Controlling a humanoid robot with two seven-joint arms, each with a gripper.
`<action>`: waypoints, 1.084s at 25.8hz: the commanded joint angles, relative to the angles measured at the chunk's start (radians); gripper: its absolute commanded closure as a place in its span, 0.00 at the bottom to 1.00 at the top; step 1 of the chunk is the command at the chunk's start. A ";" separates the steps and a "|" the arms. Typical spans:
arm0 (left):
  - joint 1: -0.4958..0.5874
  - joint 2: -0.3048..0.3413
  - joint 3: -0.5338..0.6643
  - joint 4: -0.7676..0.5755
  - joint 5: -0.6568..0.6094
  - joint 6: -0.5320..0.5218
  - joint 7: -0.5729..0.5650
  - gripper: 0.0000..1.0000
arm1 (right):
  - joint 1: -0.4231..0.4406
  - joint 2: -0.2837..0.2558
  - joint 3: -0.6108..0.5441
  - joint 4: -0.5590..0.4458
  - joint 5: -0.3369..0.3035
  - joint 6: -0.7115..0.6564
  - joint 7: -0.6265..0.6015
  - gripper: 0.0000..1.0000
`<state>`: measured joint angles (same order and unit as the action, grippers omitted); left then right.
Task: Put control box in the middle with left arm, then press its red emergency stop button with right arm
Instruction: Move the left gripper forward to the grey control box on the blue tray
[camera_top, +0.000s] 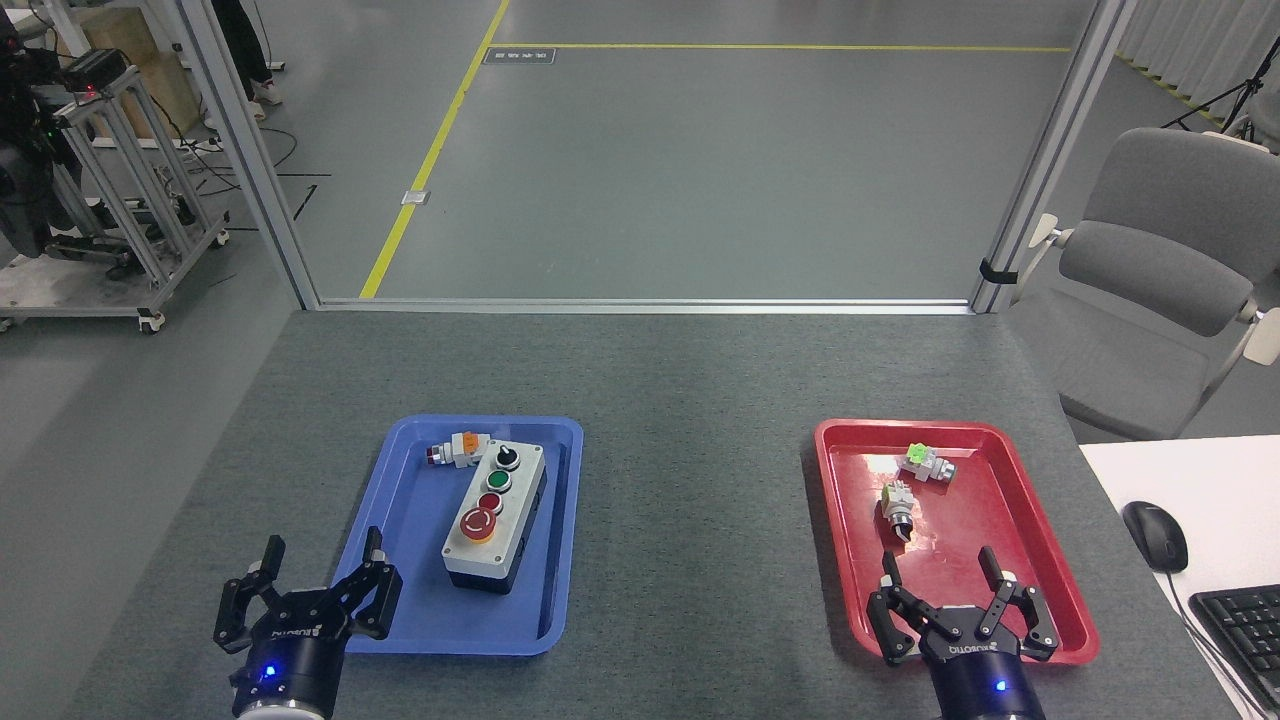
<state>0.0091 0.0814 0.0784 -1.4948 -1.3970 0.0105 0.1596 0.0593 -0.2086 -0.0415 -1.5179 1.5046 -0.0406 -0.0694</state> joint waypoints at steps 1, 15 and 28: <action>0.002 -0.011 -0.003 0.008 -0.002 -0.004 0.003 0.01 | 0.001 -0.002 0.006 0.002 0.000 0.019 0.000 0.01; 0.043 -0.020 -0.009 -0.051 0.116 -0.256 0.028 0.01 | 0.001 0.000 0.014 0.002 0.000 0.022 0.000 0.01; -0.121 -0.075 -0.183 0.298 -0.174 -0.162 0.012 0.01 | 0.002 -0.002 0.015 0.004 0.000 0.022 0.002 0.01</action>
<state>-0.0484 0.0152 -0.0987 -1.2950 -1.5535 -0.1836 0.1753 0.0608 -0.2094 -0.0265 -1.5144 1.5049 -0.0183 -0.0694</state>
